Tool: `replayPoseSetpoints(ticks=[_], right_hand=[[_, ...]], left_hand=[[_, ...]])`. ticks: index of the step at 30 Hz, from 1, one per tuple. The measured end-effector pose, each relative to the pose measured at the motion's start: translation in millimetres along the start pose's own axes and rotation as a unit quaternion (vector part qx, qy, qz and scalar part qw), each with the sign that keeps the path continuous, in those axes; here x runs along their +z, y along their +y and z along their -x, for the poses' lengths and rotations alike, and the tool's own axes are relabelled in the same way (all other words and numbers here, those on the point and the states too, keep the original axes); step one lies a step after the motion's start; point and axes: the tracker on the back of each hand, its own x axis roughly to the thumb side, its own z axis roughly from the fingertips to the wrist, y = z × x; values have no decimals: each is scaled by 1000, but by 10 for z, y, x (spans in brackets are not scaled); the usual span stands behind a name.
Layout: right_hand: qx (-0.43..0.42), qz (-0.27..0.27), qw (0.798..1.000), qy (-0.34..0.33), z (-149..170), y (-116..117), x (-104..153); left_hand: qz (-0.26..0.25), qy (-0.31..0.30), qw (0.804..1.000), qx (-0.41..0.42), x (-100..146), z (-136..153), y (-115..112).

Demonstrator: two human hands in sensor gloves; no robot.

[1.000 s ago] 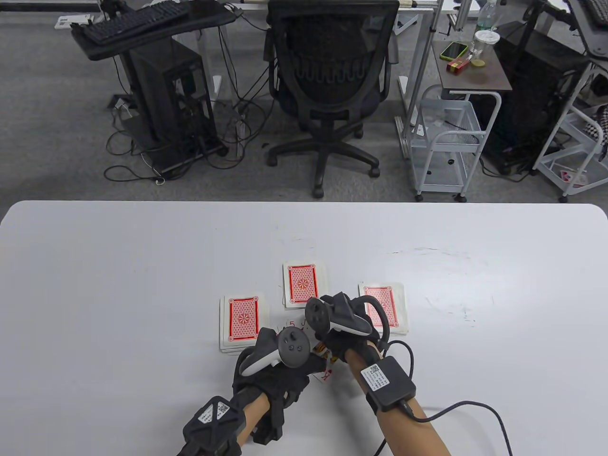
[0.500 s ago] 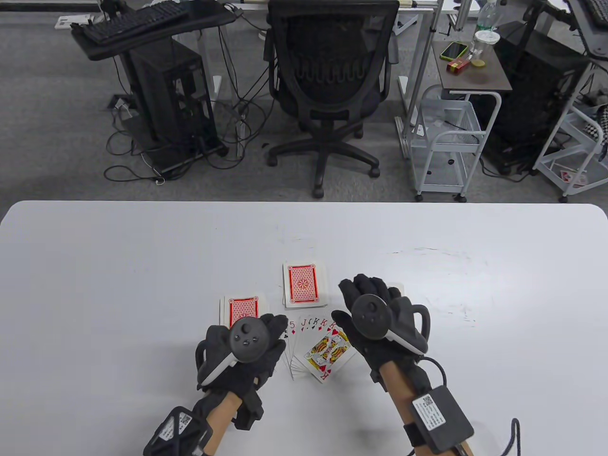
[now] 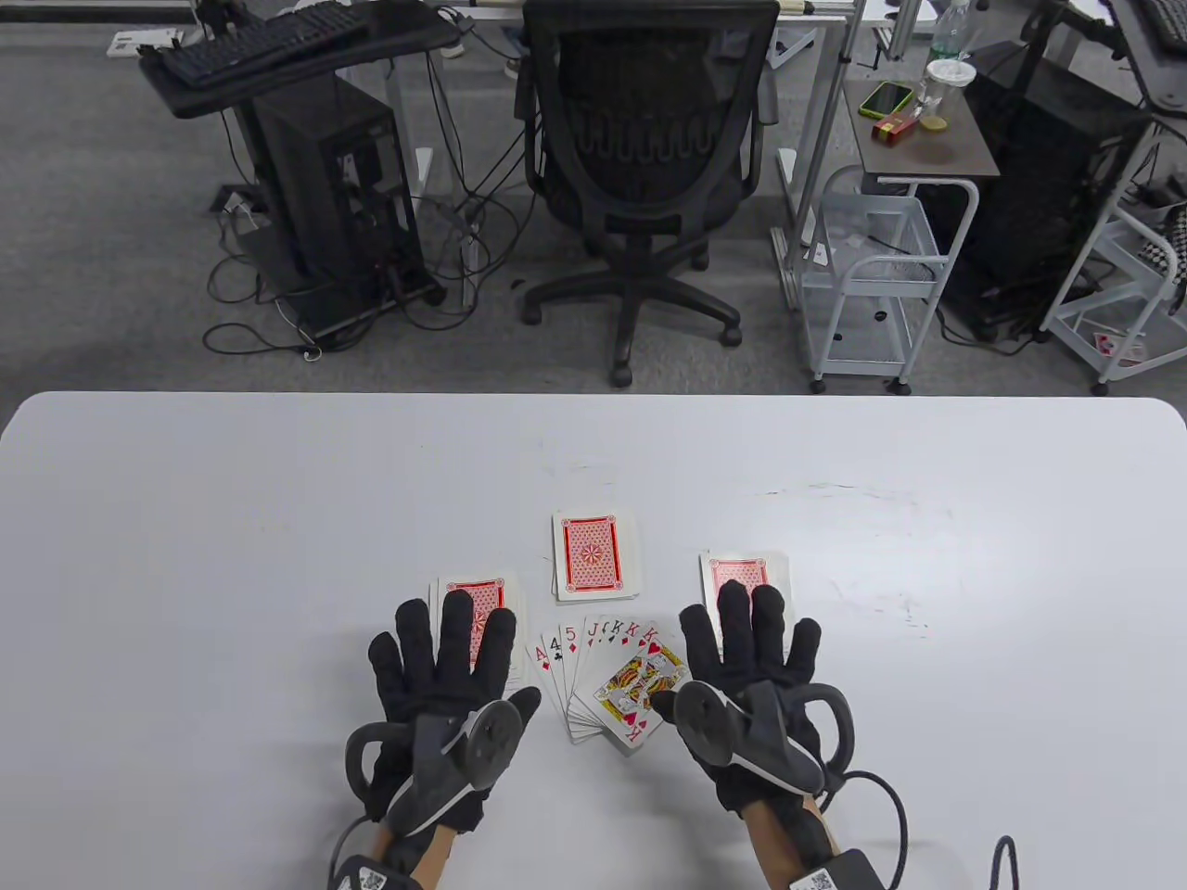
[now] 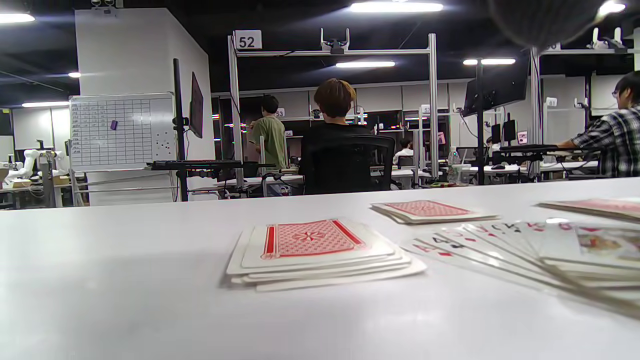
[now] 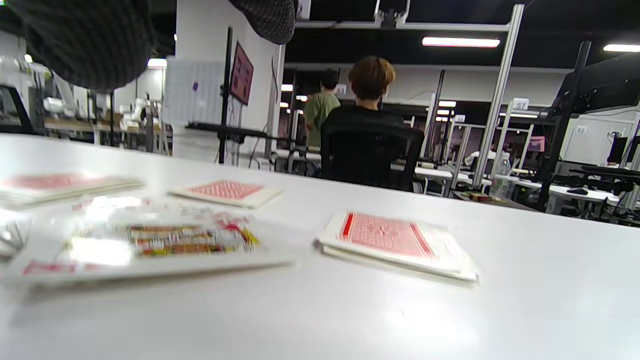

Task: Four-player card dealing with fan arrangement

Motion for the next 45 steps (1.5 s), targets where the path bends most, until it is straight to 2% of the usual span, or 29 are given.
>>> replayPoseSetpoints(ticks=[7, 24, 45], right_hand=[[23, -35, 999, 15, 23, 169, -66], [39, 4, 999, 10, -34, 160, -68], [39, 8, 999, 8, -36, 155, -80]], left_hand=[[20, -10, 1000, 4, -5, -13, -29], [1, 1, 1000, -10, -3, 8, -3], [0, 0, 1000, 7, 1, 10, -6]])
